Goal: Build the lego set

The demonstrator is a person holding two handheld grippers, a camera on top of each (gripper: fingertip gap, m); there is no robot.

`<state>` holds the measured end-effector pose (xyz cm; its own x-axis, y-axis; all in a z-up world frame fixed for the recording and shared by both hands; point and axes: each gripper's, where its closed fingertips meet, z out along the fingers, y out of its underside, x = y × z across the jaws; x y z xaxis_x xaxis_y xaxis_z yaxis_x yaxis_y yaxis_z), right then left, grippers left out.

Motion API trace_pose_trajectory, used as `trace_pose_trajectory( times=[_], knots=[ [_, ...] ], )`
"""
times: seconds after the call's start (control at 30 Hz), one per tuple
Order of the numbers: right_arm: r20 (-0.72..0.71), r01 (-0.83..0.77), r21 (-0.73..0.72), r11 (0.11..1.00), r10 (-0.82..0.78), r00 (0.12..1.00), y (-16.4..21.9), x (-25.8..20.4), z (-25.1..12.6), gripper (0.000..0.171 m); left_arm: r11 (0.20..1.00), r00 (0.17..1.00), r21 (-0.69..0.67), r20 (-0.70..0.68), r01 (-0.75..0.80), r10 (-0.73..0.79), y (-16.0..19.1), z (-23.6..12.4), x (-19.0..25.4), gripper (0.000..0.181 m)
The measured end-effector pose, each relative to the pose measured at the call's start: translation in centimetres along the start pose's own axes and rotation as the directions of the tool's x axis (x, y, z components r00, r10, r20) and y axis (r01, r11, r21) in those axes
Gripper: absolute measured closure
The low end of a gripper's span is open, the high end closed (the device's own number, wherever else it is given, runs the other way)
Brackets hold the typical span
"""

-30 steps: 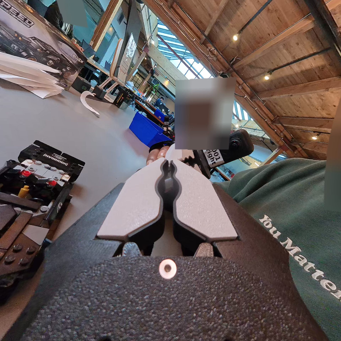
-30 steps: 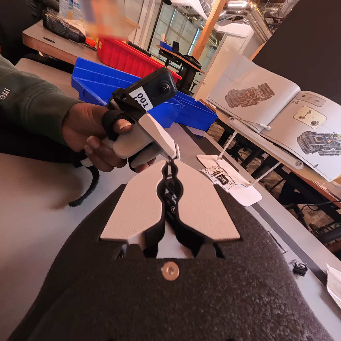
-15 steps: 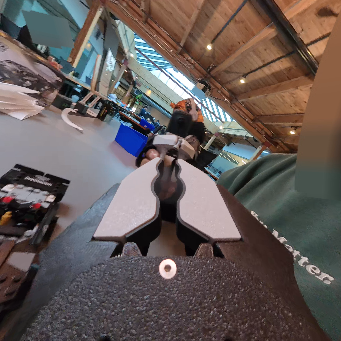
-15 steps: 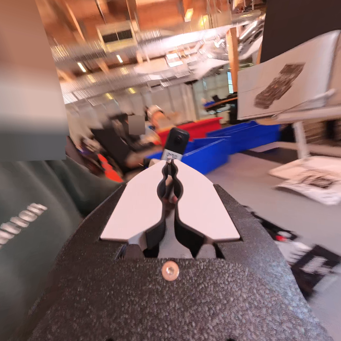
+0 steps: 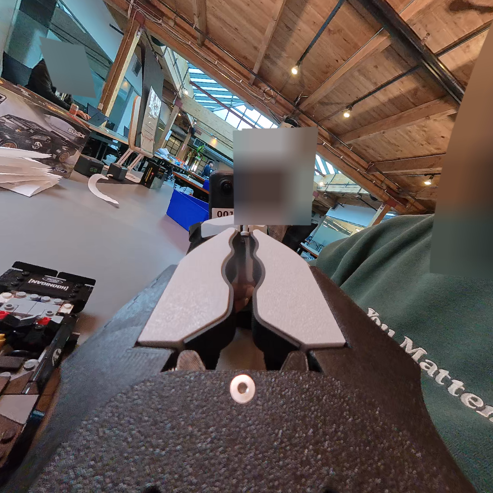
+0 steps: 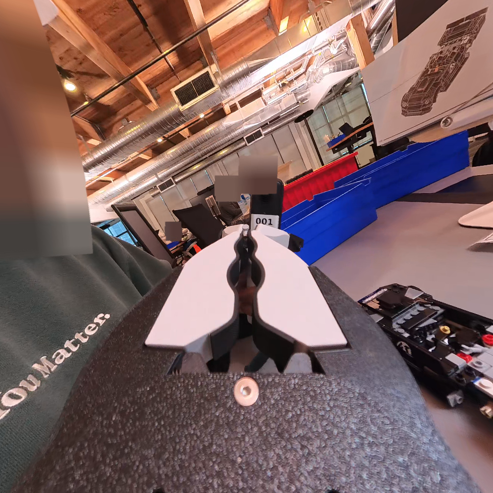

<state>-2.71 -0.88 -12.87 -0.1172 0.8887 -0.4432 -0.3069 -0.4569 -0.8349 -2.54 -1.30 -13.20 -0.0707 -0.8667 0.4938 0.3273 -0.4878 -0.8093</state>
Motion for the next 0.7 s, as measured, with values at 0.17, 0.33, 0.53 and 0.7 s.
trace_pose_trajectory(
  times=[0.17, 0.33, 0.53, 0.7],
  knots=[
    [-0.024, 0.090, -0.112, 0.990, -0.093, 0.995, 0.5, 0.4, -0.3, 0.159, 0.988, 0.991, -0.115, 0.065, -0.106, 0.114, 0.6, -0.4, -0.5, 0.174],
    [-0.040, 0.257, -0.265, 0.929, -0.277, 0.960, 1.3, 0.8, -1.0, 0.158, 0.874, 0.913, -0.362, 0.122, -0.325, 0.390, 2.6, -0.9, -1.3, 0.174],
    [-0.005, 0.293, -0.361, 0.885, -0.316, 0.949, 3.2, 0.8, -1.0, 0.160, 0.870, 0.921, -0.380, 0.099, -0.314, 0.376, 3.2, -0.8, -1.1, 0.174],
    [0.000, 0.301, -0.360, 0.883, -0.323, 0.946, 3.3, 0.7, -1.0, 0.166, 0.874, 0.929, -0.383, 0.092, -0.299, 0.358, 3.4, -0.8, -1.0, 0.174]
  ],
)
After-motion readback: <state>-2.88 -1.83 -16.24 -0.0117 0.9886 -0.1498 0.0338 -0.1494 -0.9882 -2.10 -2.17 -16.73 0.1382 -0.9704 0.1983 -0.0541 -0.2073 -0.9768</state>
